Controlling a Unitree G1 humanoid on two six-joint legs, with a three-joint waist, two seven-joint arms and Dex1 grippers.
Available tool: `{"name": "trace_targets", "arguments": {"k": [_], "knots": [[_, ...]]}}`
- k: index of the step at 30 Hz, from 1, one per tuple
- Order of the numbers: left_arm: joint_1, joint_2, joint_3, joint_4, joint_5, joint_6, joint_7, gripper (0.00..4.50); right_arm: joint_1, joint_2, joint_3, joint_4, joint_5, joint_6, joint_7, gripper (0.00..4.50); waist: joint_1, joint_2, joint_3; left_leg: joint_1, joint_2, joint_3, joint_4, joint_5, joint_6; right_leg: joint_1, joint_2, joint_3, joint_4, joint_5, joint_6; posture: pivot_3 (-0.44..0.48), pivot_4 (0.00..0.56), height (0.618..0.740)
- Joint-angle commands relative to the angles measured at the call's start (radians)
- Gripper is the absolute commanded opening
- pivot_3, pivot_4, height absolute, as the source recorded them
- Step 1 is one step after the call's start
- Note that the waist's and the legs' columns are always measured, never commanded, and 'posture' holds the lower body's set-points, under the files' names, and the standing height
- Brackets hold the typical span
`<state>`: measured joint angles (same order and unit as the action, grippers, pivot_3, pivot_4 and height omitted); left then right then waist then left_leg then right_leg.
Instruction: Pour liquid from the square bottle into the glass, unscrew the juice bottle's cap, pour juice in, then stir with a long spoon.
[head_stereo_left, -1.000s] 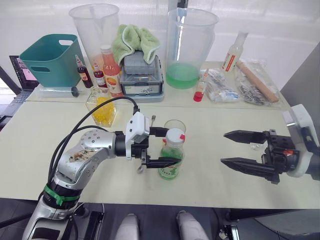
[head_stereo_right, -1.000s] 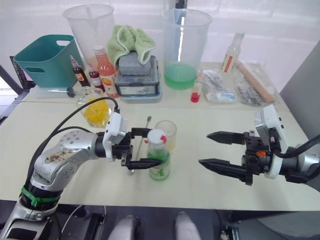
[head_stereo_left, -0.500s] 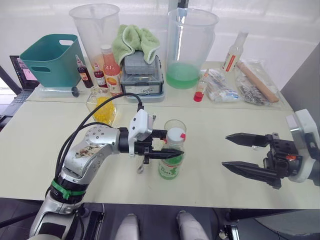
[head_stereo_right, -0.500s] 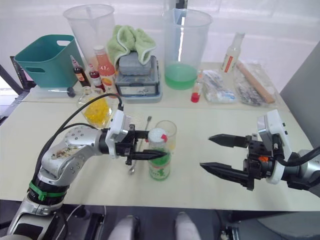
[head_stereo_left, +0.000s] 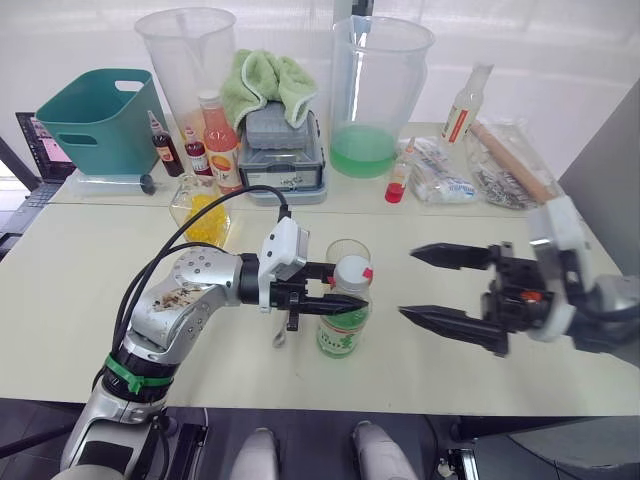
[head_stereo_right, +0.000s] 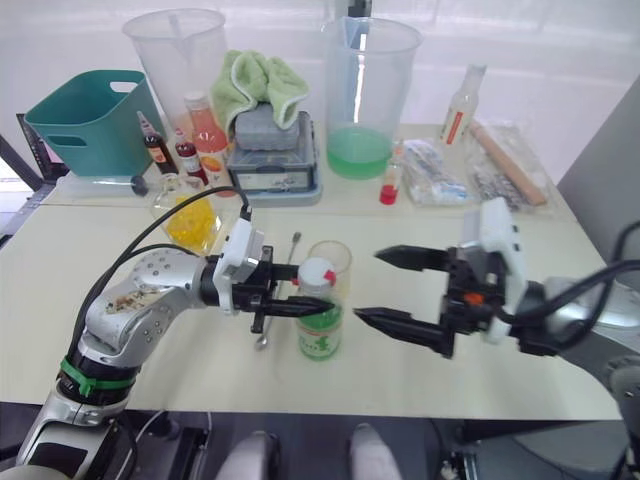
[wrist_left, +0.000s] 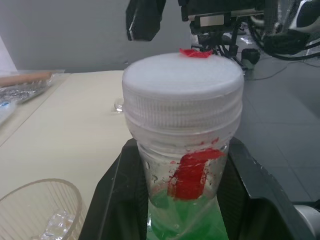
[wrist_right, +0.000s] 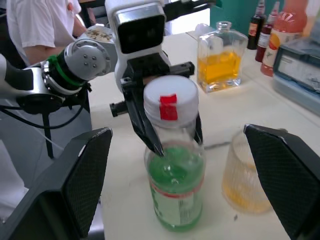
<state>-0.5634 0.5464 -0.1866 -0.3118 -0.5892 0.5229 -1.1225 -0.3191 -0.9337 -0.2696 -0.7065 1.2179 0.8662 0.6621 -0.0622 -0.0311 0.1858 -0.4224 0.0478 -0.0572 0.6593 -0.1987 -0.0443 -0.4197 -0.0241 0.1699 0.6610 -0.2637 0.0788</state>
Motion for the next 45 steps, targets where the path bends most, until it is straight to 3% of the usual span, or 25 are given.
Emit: {"name": "trace_targets", "arguments": {"k": [1,7,10,16,17,23,33,40,42,45], "knots": [[-0.019,0.001,-0.007,-0.016,-0.005,0.000,-0.021,1.28,-0.090,0.040,0.098,-0.019,-0.031,0.000,-0.073,4.50,-0.001,0.000,0.000,0.000,0.000,0.000,0.000,0.000,0.000,0.000,0.000,0.000,0.000,0.000,0.000,0.000,0.150,0.728],[-0.019,0.003,-0.013,-0.006,0.006,-0.010,-0.033,1.28,-0.170,0.096,0.184,0.005,-0.132,-0.014,-0.117,4.50,0.003,0.000,0.000,-0.001,0.000,0.000,0.000,0.000,0.000,-0.001,0.000,0.000,0.000,0.000,0.000,0.000,0.150,0.728],[-0.018,0.005,-0.015,-0.005,0.010,-0.011,-0.036,1.28,-0.191,0.116,0.202,0.011,-0.155,-0.013,-0.122,3.72,0.002,0.000,0.000,-0.001,0.000,0.000,0.000,0.000,0.000,-0.001,0.000,0.000,0.000,0.000,0.000,0.000,0.150,0.728],[-0.007,0.013,-0.008,-0.007,0.011,-0.011,-0.039,1.28,-0.221,0.123,0.234,0.017,-0.189,-0.015,-0.075,1.72,0.000,0.000,0.000,0.000,0.000,0.000,0.000,0.000,0.000,0.000,0.000,0.000,0.000,0.000,0.000,0.000,0.150,0.728],[-0.004,0.015,-0.006,-0.008,0.009,-0.010,-0.040,1.28,-0.226,0.124,0.237,0.020,-0.194,-0.018,-0.063,1.68,0.000,0.000,0.000,0.000,0.000,0.000,0.000,0.000,0.000,0.000,0.000,0.000,0.000,0.000,0.000,0.000,0.150,0.728],[0.020,0.037,0.019,-0.005,-0.005,-0.010,-0.054,1.28,-0.275,0.132,0.261,0.092,-0.226,-0.059,0.092,1.68,-0.006,0.000,0.000,0.000,0.000,0.000,0.000,0.000,0.000,-0.001,0.000,0.000,0.000,0.000,0.000,0.000,0.150,0.728],[0.033,0.063,0.033,0.041,0.001,-0.041,-0.076,1.28,-0.480,0.122,0.444,0.441,-0.458,-0.268,0.617,1.68,-0.010,0.000,0.000,0.000,0.001,0.000,0.000,0.000,0.000,-0.001,0.001,0.000,0.001,0.000,0.000,0.000,0.150,0.728],[0.034,0.060,0.021,0.036,0.001,-0.043,-0.066,1.28,-0.593,0.206,0.468,0.570,-0.490,-0.274,0.738,1.68,-0.010,0.000,0.000,0.000,0.001,0.000,0.000,0.000,0.000,-0.001,0.001,0.000,0.002,0.000,0.000,0.000,0.150,0.728],[0.036,0.061,0.021,0.034,0.001,-0.043,-0.063,1.28,-0.591,0.179,0.436,0.598,-0.489,-0.242,0.750,2.71,-0.009,0.000,0.000,0.000,0.001,0.000,0.000,0.000,0.000,-0.001,0.001,0.000,0.002,0.000,-0.001,0.000,0.150,0.728],[0.039,0.061,0.022,0.032,0.001,-0.044,-0.059,1.28,-0.562,0.170,0.372,0.597,-0.489,-0.252,0.712,3.70,-0.008,0.000,0.000,0.000,0.001,0.000,0.000,0.000,0.000,-0.001,0.001,0.000,0.002,0.000,-0.001,0.000,0.150,0.728]]}}
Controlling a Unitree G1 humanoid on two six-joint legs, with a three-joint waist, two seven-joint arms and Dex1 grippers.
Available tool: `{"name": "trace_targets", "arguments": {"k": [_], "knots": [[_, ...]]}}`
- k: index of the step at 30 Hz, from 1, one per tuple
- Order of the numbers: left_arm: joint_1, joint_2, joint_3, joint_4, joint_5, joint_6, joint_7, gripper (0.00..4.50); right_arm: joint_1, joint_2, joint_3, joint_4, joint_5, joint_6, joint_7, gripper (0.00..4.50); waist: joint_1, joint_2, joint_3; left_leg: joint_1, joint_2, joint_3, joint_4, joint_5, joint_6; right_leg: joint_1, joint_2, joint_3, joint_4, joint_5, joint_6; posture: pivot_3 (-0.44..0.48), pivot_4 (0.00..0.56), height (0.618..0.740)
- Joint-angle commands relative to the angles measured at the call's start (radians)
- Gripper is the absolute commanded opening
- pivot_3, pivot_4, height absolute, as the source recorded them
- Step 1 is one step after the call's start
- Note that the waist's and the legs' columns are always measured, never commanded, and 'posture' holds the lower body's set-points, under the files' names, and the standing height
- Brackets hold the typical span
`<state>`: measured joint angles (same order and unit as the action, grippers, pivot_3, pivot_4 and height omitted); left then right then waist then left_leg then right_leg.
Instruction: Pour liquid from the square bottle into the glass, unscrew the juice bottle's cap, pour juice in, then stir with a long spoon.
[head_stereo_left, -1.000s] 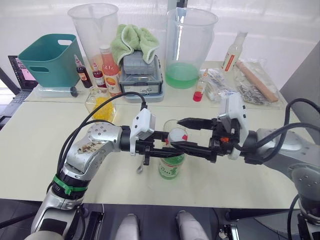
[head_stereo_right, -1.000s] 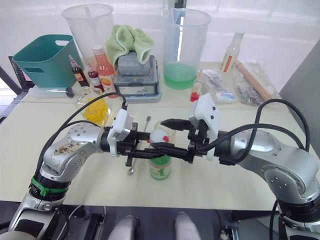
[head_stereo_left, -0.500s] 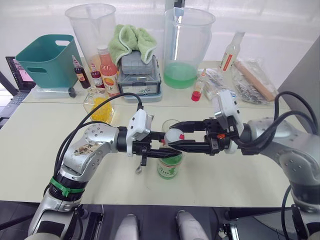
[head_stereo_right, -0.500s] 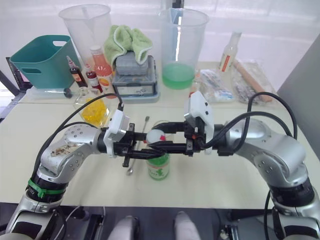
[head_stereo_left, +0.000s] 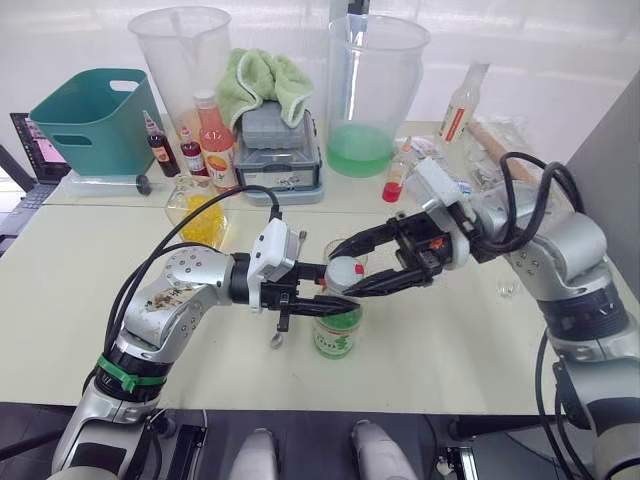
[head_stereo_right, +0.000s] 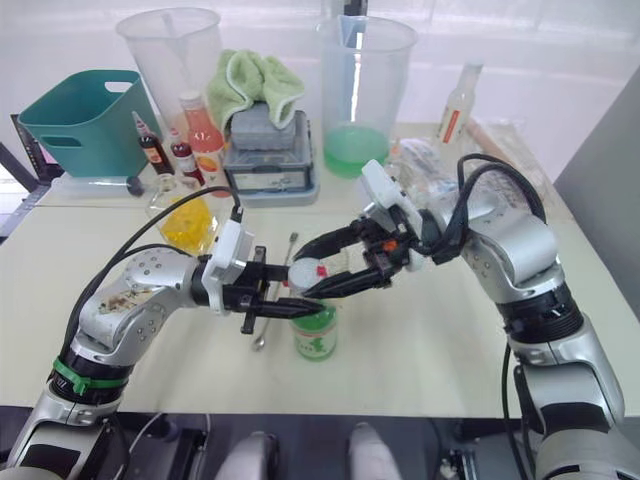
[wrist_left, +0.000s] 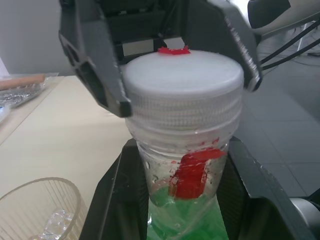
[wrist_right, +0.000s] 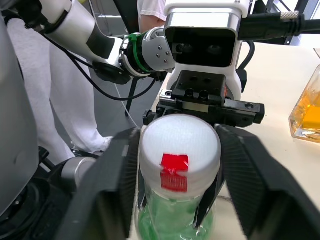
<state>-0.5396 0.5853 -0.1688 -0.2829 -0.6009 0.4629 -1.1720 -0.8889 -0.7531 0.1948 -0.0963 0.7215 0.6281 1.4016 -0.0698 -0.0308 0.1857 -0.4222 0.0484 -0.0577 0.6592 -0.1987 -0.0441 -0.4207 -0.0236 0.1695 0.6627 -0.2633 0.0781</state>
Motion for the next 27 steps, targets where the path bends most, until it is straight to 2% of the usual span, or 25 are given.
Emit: {"name": "trace_targets", "arguments": {"k": [1,2,6,10,15,21,27], "knots": [[0.016,0.022,0.004,0.001,0.011,0.016,-0.007,1.28,0.030,-0.009,-0.124,-0.033,0.014,-0.018,-0.055,4.02,-0.001,0.000,0.000,0.000,0.000,0.000,0.000,0.000,0.000,0.000,0.000,0.000,0.000,0.000,0.000,0.000,0.150,0.728],[0.018,0.020,0.003,0.000,0.010,0.017,-0.006,1.28,0.060,-0.012,-0.161,-0.067,0.035,-0.004,-0.085,4.36,-0.003,0.000,0.000,0.000,0.000,0.000,0.000,0.000,0.000,0.000,0.000,0.000,0.000,0.000,0.000,0.000,0.150,0.728],[0.018,0.013,-0.006,0.001,0.010,0.018,-0.005,1.28,0.130,-0.011,-0.245,-0.166,0.081,0.043,-0.179,4.36,-0.004,0.000,0.000,0.000,0.000,0.000,0.000,0.000,0.000,0.000,0.000,0.000,0.001,0.000,0.000,0.000,0.150,0.728],[-0.006,-0.004,-0.018,0.023,0.010,0.021,-0.009,1.28,0.257,-0.002,-0.318,-0.379,0.197,0.148,-0.354,4.36,0.001,0.000,0.000,0.001,0.000,-0.001,0.000,0.000,0.000,0.000,0.001,0.000,0.001,0.000,0.000,0.000,0.150,0.728],[-0.028,-0.020,-0.026,0.040,0.011,0.021,-0.014,1.28,0.329,0.065,-0.303,-0.572,0.282,0.219,-0.606,4.36,-0.001,0.000,0.000,0.000,0.000,-0.001,0.000,0.000,0.000,0.000,0.001,0.000,0.001,0.000,0.000,0.000,0.150,0.728],[-0.027,-0.032,-0.029,0.043,0.020,0.018,-0.023,1.28,0.352,0.089,-0.243,-0.616,0.243,0.236,-0.746,4.36,0.001,0.000,0.000,0.000,0.000,-0.001,0.000,0.000,0.000,0.001,0.000,0.000,0.000,0.000,0.000,0.000,0.150,0.728],[-0.022,-0.034,-0.027,0.038,0.025,0.017,-0.023,1.28,0.357,0.079,-0.208,-0.601,0.180,0.211,-0.762,4.36,0.001,0.000,0.000,0.000,0.000,-0.001,0.000,0.000,0.000,0.001,0.000,0.000,0.000,0.000,0.000,0.000,0.150,0.728]]}}
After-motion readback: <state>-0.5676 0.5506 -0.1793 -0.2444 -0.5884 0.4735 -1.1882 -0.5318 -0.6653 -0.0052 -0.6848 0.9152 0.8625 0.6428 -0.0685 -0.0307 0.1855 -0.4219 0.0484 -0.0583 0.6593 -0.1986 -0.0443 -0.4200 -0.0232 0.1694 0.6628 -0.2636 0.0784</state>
